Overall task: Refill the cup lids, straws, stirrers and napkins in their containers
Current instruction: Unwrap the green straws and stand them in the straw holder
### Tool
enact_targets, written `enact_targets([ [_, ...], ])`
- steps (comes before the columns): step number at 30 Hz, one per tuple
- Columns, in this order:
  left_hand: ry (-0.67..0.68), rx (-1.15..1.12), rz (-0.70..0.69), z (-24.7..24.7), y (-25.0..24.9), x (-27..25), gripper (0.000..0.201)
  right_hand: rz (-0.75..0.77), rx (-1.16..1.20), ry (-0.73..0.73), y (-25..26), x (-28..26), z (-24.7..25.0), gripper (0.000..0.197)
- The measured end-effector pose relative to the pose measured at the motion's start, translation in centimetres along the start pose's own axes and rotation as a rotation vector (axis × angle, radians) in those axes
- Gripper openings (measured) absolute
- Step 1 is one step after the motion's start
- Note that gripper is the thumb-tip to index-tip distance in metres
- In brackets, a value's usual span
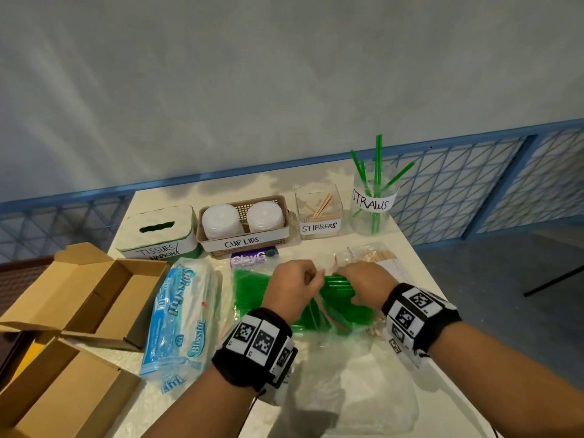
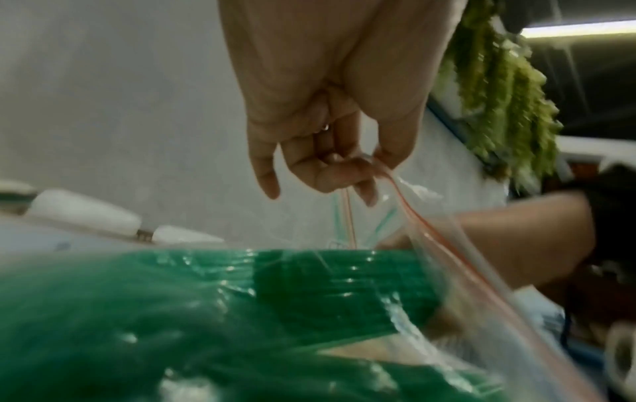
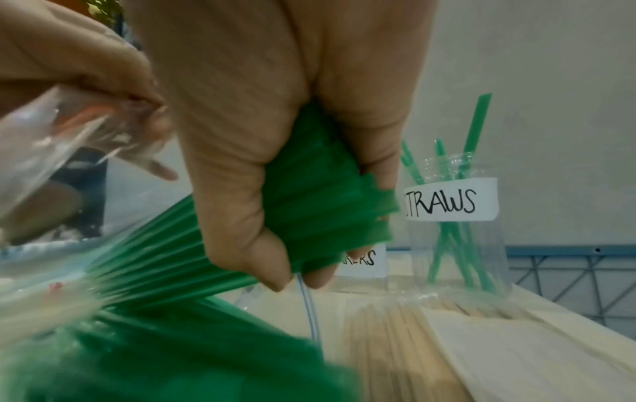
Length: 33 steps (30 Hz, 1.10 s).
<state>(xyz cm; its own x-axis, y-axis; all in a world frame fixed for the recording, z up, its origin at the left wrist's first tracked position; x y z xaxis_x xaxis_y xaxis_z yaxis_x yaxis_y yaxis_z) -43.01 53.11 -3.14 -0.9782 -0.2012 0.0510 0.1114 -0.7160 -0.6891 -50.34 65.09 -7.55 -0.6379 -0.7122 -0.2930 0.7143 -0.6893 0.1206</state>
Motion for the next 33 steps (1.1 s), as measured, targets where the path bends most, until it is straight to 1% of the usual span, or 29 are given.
enact_targets([
  [2, 0.061, 0.435, -0.033, -0.5, -0.2, 0.3, 0.031, -0.007, 0.003, 0.02, -0.1, 0.0, 0.1, 0.05],
  [3, 0.099, 0.609, -0.045, -0.9, -0.2, 0.3, 0.036, -0.006, 0.006, 0.028, -0.1, 0.0, 0.1, 0.047],
  [4, 0.141, 0.728, -0.057, -1.4, -0.2, 0.3, 0.043, -0.009, 0.008, 0.039, -0.1, 0.0, 0.0, 0.045],
  [6, 0.204, 0.842, -0.078, -2.3, -0.2, 0.1, 0.066, -0.016, 0.001, 0.063, 0.1, -0.2, -0.1, 0.044],
  [8, 0.236, 0.889, -0.133, -3.3, -0.4, 0.1, 0.087, -0.019, -0.027, 0.081, 0.4, -0.4, -0.1, 0.044],
  [10, 0.293, 0.923, -0.213, -4.6, -0.5, 0.2, 0.098, -0.029, -0.06, 0.097, 0.7, -0.5, 0.2, 0.043],
  [11, 0.324, 0.924, -0.226, -5.1, -0.4, 0.4, 0.098, -0.028, -0.072, 0.103, 0.8, -0.5, 0.3, 0.041],
  [12, 0.346, 0.899, -0.202, -5.4, -0.1, 0.7, 0.093, -0.024, -0.082, 0.107, 0.9, -0.5, 0.4, 0.04],
  [16, 0.356, 0.74, 0.02, -5.1, 1.5, 1.9, 0.057, -0.003, -0.083, 0.096, 1.0, -1.0, 0.5, 0.041],
  [19, 0.362, 0.695, 0.048, -5.1, 2.2, 2.4, 0.044, 0.009, 0.001, 0.012, 0.9, -1.3, 0.6, 0.043],
  [20, 0.347, 0.672, 0.046, -5.0, 2.3, 2.5, 0.042, 0.004, 0.104, -0.061, 0.5, -1.5, 0.8, 0.046],
  [21, 0.326, 0.637, 0.053, -4.8, 2.4, 2.5, 0.041, -0.008, 0.258, -0.172, 0.1, -1.9, 1.3, 0.051],
  [22, 0.3, 0.595, 0.067, -4.4, 2.6, 2.6, 0.041, -0.038, 0.46, -0.297, -0.6, -2.5, 1.7, 0.059],
  [23, 0.275, 0.554, 0.085, -4.0, 2.8, 2.7, 0.044, -0.084, 0.715, -0.419, -1.4, -3.2, 2.1, 0.069],
  [24, 0.254, 0.512, 0.102, -3.6, 3.1, 2.9, 0.046, -0.132, 1.011, -0.51, -2.1, -3.9, 1.9, 0.075],
  [25, 0.237, 0.465, 0.116, -3.2, 3.3, 3.0, 0.047, -0.164, 1.294, -0.551, -2.3, -4.5, 1.4, 0.076],
  [26, 0.222, 0.419, 0.127, -2.9, 3.6, 3.0, 0.045, -0.181, 1.517, -0.527, -2.0, -4.6, 0.5, 0.075],
  [27, 0.205, 0.38, 0.134, -2.6, 3.7, 3.1, 0.043, -0.178, 1.673, -0.465, -1.4, -4.3, -0.5, 0.074],
  [28, 0.189, 0.356, 0.137, -2.4, 3.9, 3.1, 0.042, -0.168, 1.778, -0.393, -0.6, -3.7, -1.5, 0.075],
  [30, 0.169, 0.343, 0.137, -2.1, 3.9, 3.2, 0.043, -0.139, 1.893, -0.283, 1.1, -2.4, -2.4, 0.072],
  [32, 0.156, 0.337, 0.137, -2.0, 3.9, 3.1, 0.045, -0.138, 1.997, -0.261, 2.6, -1.1, -2.5, 0.055],
  [33, 0.143, 0.329, 0.133, -1.9, 3.8, 3.1, 0.046, -0.134, 2.075, -0.28, 3.2, -0.6, -2.2, 0.045],
])
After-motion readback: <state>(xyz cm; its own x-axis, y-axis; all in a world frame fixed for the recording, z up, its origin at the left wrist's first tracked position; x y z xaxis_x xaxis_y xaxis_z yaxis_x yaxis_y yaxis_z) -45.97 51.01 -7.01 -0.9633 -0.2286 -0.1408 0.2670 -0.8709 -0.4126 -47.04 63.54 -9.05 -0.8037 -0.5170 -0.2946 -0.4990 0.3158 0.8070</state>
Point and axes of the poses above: each hand's wrist, its own x-axis towards the middle knuckle, its own z-axis out of the back of the hand, y = z × x, the point moved 5 cm from there along x, towards the middle knuckle, and after that the axes turned 2 degrees about z, right-handed, at the moved point
